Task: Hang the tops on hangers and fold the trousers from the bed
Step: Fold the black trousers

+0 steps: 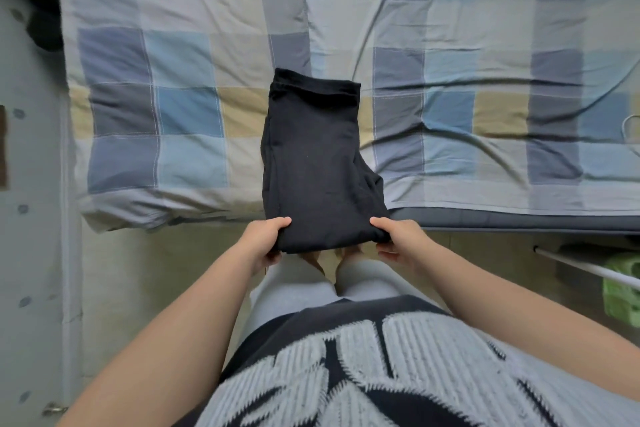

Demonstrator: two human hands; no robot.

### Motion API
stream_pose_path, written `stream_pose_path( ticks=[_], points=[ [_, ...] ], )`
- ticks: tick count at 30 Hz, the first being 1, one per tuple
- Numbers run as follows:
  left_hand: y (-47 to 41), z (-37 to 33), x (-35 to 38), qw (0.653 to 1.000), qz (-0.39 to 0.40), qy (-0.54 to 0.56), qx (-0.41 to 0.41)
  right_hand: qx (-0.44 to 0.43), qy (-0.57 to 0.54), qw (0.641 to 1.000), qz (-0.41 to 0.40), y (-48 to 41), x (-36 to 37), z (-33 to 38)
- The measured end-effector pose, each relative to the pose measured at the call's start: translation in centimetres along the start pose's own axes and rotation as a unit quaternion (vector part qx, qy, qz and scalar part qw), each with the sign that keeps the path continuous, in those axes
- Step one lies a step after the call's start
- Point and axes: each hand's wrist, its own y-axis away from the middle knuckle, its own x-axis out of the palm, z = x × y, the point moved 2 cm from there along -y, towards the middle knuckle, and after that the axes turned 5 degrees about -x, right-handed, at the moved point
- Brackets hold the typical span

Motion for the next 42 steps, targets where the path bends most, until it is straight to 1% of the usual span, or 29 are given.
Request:
stream_pose_path(
  ticks=[7, 12, 15, 21, 23, 24, 25, 26, 27, 28, 29, 30, 31, 32, 33, 34, 37, 39, 40, 41, 42],
  points=[
    [0.8, -7.8, -0.1, 0.998, 0.033, 0.048, 0.026, -0.021, -0.079, 0.997, -0.001, -1.9, 0.1, 8.3],
    [-1.4, -13.9, 0.6, 0.992, 0.054, 0.112, 0.021, -0.028, -0.149, 0.988, -0.006, -5.6, 0.7, 13.6],
    [-3.4, -18.1, 1.2, 0.990, 0.064, 0.126, 0.026, -0.027, -0.170, 0.985, -0.019, -8.6, 1.8, 17.2],
    [-9.2, -26.1, 3.3, 0.978, 0.033, 0.171, 0.113, -0.064, -0.216, 0.974, -0.030, -15.9, 4.7, 23.7],
    [-11.6, -27.4, 4.5, 0.976, 0.002, 0.150, 0.158, -0.091, -0.196, 0.976, -0.039, -18.5, 5.6, 24.5],
    [-13.0, -27.8, 5.0, 0.972, -0.026, 0.128, 0.193, -0.114, -0.162, 0.979, -0.055, -19.7, 6.0, 24.5],
    [-14.3, -27.8, 5.5, 0.965, -0.067, 0.091, 0.237, -0.146, -0.107, 0.980, -0.078, -20.9, 6.4, 24.3],
    [-15.6, -27.5, 5.8, 0.951, -0.115, 0.020, 0.288, -0.187, -0.031, 0.977, -0.099, -22.2, 6.7, 23.9],
    [-16.8, -26.9, 6.1, 0.924, -0.160, -0.090, 0.335, -0.229, 0.057, 0.966, -0.110, -23.4, 7.1, 23.1],
    [-18.0, -25.9, 6.4, 0.877, -0.203, -0.228, 0.370, -0.261, 0.146, 0.947, -0.114, -24.6, 7.4, 22.0],
    [-19.1, -24.6, 6.6, 0.816, -0.238, -0.351, 0.392, -0.283, 0.229, 0.925, -0.110, -25.5, 7.8, 20.7],
    [-20.0, -23.5, 6.7, 0.758, -0.266, -0.433, 0.409, -0.307, 0.294, 0.899, -0.107, -26.1, 8.2, 19.4],
    [-20.8, -22.5, 6.8, 0.717, -0.282, -0.477, 0.422, -0.334, 0.345, 0.871, -0.106, -26.5, 8.5, 18.2],
    [-21.7, -21.6, 6.8, 0.696, -0.292, -0.494, 0.431, -0.355, 0.386, 0.845, -0.106, -26.9, 8.8, 17.0],
    [-22.4, -21.0, 6.7, 0.687, -0.299, -0.497, 0.437, -0.368, 0.414, 0.826, -0.104, -27.3, 8.9, 16.0],
    [-23.1, -20.6, 6.6, 0.682, -0.307, -0.495, 0.443, -0.374, 0.429, 0.816, -0.100, -27.9, 9.0, 15.2],
    [-24.0, -20.2, 6.8, 0.667, -0.336, -0.476, 0.464, -0.375, 0.432, 0.816, -0.079, -28.9, 8.9, 14.4],
    [-23.7, -20.4, 7.2, 0.666, -0.353, -0.460, 0.469, -0.385, 0.423, 0.818, -0.062, -29.1, 8.6, 14.7],
    [-23.5, -20.4, 7.2, 0.678, -0.365, -0.441, 0.460, -0.395, 0.400, 0.825, -0.052, -29.0, 8.4, 14.9],
    [-23.2, -20.6, 7.1, 0.704, -0.376, -0.411, 0.439, -0.411, 0.362, 0.835, -0.047, -28.8, 8.0, 15.2],
    [-22.8, -20.7, 6.9, 0.742, -0.380, -0.371, 0.409, -0.428, 0.315, 0.846, -0.053, -28.5, 7.6, 15.4]
  ],
)
